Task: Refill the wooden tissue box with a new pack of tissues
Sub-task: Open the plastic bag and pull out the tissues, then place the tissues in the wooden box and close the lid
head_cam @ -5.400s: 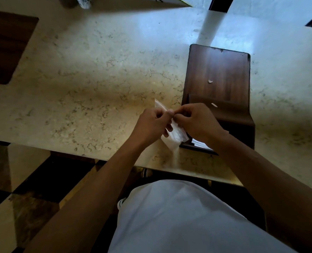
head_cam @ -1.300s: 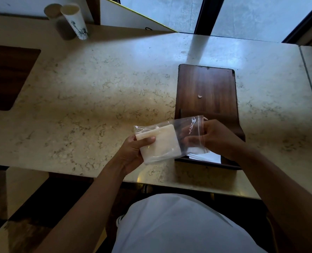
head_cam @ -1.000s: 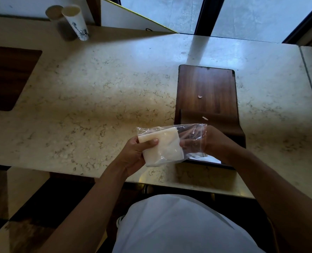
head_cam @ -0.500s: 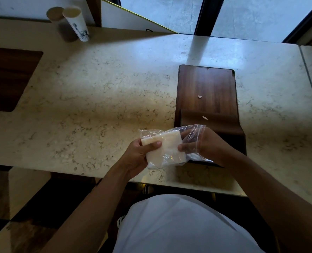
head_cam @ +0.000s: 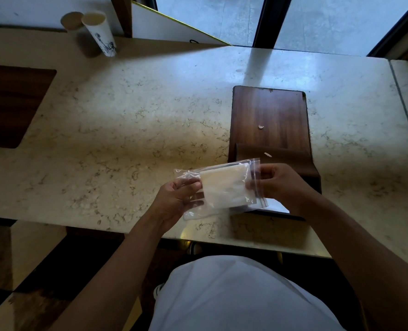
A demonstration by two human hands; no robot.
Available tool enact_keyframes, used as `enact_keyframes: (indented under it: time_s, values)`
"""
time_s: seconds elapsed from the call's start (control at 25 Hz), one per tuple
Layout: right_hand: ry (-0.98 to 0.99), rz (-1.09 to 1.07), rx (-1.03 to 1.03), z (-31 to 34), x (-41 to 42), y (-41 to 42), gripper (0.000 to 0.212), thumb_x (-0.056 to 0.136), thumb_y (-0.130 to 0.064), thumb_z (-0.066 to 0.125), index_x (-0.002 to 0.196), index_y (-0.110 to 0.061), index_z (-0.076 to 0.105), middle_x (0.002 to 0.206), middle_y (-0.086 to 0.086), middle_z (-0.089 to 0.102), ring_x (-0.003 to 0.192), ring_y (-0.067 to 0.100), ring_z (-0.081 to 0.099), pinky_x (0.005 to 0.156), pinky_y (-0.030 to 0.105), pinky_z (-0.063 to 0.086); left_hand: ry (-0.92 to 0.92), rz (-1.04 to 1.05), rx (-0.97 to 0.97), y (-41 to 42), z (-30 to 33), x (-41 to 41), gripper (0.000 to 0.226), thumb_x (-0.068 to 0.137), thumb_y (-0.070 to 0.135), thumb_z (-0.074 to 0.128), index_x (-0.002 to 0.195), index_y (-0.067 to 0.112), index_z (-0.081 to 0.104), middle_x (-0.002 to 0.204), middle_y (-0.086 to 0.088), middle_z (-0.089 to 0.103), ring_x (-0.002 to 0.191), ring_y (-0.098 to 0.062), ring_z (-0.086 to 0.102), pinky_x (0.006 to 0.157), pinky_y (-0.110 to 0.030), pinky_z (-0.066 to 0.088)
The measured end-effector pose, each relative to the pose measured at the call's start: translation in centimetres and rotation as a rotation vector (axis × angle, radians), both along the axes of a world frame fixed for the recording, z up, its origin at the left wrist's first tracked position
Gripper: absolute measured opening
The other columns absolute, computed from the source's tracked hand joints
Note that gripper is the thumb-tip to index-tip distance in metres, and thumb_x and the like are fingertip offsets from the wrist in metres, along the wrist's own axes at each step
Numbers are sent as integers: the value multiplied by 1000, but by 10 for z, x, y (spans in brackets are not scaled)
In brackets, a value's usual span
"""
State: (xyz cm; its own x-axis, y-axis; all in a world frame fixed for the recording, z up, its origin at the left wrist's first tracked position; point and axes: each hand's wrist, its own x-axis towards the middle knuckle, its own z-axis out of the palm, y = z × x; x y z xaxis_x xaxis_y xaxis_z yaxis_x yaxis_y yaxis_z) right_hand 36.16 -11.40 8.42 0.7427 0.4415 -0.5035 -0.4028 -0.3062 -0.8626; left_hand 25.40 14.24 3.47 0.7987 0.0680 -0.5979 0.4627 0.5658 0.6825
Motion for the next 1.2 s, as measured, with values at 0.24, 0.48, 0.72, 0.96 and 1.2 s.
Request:
enact_keyframes:
  time_s: [0.24,0.48,0.72,0.96,1.2]
  values:
    - [30,-145,31,-6,16,-9,18,84,-5,75,100,-15,77,110,3,76,94,19,76,70,33,62,58,99,57,26,-7,-4,20,87,4,71,107,1,67,108,-20,76,96,-36,75,68,-37,60]
    - [16,-333,46,-23,17,-15,18,87,-5,73,103,-13,75,109,8,77,93,22,77,70,33,63,227,252,69,45,-26,-15,1,93,7,66,93,6,67,88,-13,75,79,-27,76,67,-36,61]
    - [58,-476,70,-38,13,-19,25,88,-3,70,113,-7,71,113,12,75,99,28,75,77,41,63,342,597,-155,38,-39,-12,7,94,7,56,87,5,57,85,-13,65,76,-27,66,73,-39,55]
    - [96,-511,86,-45,-1,-16,22,88,-1,70,110,-7,72,111,12,76,99,27,75,80,44,63,413,650,-104,2,-45,-11,22,90,6,61,111,2,58,105,-18,66,97,-36,66,81,-45,56]
    - [111,-523,30,-47,-20,-8,25,88,-4,70,112,-10,72,112,10,76,98,26,75,73,35,63,488,408,-13,-14,-54,-40,25,90,22,68,100,2,59,103,-22,68,93,-37,70,90,-51,57]
